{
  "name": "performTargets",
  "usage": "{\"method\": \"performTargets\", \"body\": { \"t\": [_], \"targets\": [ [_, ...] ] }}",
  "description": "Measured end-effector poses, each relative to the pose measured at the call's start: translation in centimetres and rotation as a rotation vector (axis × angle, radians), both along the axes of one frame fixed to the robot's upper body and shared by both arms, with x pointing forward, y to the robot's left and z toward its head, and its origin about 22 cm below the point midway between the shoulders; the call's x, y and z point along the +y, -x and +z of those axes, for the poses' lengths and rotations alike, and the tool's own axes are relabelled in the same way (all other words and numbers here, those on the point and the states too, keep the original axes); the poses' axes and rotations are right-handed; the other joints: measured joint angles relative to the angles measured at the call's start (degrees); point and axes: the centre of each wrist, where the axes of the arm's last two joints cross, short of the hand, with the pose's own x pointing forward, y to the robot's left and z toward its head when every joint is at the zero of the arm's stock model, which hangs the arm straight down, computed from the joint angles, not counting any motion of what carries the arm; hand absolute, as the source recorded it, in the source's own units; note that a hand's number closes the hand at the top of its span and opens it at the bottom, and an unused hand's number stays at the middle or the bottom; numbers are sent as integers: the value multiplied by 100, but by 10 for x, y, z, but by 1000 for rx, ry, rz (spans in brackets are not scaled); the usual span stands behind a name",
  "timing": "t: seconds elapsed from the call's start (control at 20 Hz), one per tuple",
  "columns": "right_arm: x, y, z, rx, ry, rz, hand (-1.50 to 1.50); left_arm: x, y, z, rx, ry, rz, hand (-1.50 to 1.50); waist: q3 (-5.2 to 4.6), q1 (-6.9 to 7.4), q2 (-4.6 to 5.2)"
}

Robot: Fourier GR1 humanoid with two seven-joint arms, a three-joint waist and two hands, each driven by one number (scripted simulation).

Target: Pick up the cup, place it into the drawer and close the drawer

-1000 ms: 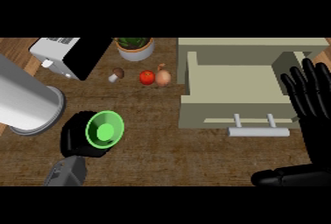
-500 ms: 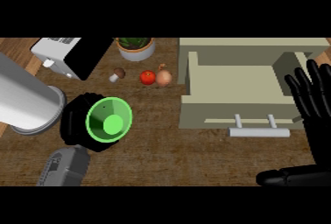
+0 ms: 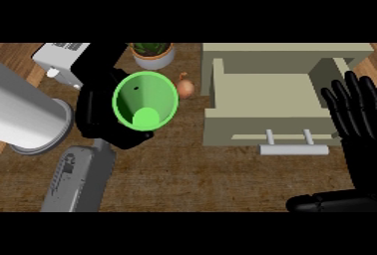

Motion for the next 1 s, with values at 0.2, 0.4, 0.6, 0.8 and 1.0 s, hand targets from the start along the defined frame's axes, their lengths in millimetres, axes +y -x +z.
{"method": "performTargets", "body": {
  "t": [0.2,0.4,0.6,0.8,1.0],
  "targets": [
    [-1,-1,-2,-5,5,-8,-150,-20,-12,32,-12,-22,-9,150,-1,-13,5],
    [-2,-5,3,-4,1,-2,-150,-37,-29,57,-16,-45,-5,150,-2,-28,9],
    [-5,-1,1,-5,-1,5,-150,-58,-40,70,-14,-88,-4,150,-2,-44,12],
    [-10,-6,-3,4,-1,-2,-150,-78,-49,91,-9,-115,-16,150,-1,-46,14],
    [-4,-7,0,-1,3,4,-150,-98,-61,96,7,-150,-12,150,-1,-68,19]
  ]
}}
